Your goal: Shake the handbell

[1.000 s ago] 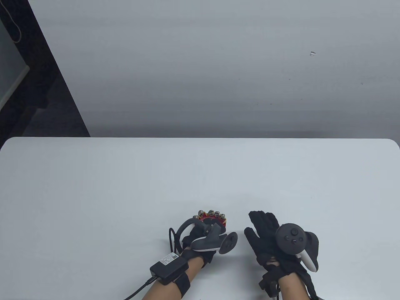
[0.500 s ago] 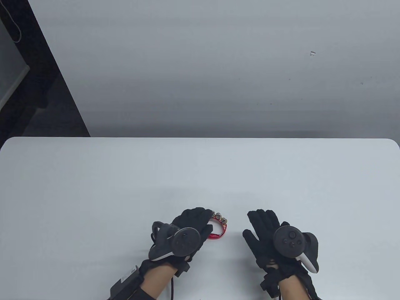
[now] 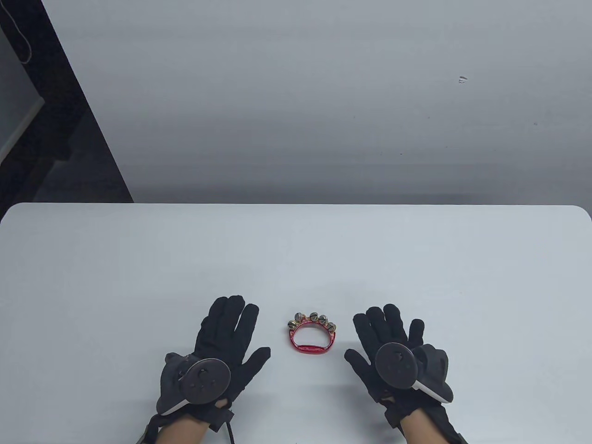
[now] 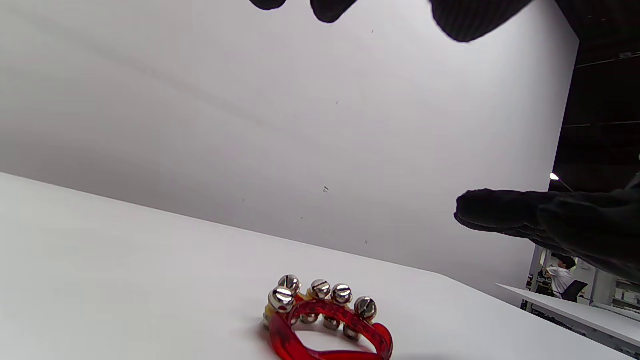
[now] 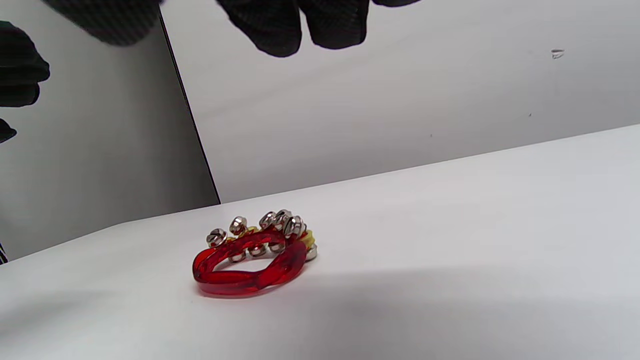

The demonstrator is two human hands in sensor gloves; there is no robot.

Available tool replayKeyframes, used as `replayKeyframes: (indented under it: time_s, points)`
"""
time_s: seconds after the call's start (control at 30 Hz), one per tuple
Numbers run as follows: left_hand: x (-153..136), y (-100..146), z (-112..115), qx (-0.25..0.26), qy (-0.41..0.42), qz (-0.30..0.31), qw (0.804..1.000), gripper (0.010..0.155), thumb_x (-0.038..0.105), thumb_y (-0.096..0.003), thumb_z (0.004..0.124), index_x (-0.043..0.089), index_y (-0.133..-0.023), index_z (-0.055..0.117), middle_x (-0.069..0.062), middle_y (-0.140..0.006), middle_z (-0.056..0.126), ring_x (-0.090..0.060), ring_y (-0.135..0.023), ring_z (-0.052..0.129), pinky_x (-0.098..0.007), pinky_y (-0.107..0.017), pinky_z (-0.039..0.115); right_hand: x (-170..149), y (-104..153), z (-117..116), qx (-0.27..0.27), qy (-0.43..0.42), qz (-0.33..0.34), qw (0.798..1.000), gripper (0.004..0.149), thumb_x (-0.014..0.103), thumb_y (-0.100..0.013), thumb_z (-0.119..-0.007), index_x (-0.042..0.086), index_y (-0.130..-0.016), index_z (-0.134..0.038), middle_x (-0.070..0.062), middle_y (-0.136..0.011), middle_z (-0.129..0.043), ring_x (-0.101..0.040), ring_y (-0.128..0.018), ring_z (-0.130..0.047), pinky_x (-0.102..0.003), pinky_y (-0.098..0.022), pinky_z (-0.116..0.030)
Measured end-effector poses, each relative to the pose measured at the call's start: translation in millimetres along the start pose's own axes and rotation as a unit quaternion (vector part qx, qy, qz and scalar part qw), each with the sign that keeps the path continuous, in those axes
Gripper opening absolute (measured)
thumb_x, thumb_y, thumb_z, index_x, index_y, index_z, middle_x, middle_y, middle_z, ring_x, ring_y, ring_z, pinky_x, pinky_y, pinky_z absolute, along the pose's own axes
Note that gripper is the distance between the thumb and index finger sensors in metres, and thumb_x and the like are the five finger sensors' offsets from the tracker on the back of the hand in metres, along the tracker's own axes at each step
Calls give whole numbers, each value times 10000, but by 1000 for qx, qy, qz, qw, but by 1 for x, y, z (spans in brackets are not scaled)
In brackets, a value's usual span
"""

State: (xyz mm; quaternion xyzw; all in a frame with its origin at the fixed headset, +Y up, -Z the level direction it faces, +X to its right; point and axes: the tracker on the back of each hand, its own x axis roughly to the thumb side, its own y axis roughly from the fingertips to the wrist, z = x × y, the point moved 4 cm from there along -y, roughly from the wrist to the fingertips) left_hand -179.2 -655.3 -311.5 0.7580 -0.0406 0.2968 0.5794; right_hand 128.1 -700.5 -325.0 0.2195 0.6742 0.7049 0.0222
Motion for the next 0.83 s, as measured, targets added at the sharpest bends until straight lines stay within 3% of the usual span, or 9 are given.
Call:
replayKeyframes:
  time_s: [0.2, 0.83]
  points:
    - [-11, 3, 1, -12, 15, -18, 1000, 807, 683, -516, 595, 309, -1175, 316, -151, -1232, 270, -498, -1122, 237, -699, -723, 411, -8, -2, -8, 21, -42, -8, 999, 758, 592, -508, -571, 159, -1114, -432, -169, -1153, -365, -450, -1077, -249, -719, -618, -137]
    - [-11, 4, 8, -28, 30, -27, 999, 808, 680, -516, 591, 295, -1174, 326, -158, -1229, 300, -489, -1123, 243, -701, -722, 403, -10, -3, -9, 28, -92, 1, 995, 754, 590, -512, -565, 148, -1111, -449, -179, -1148, -382, -459, -1072, -271, -721, -617, -154]
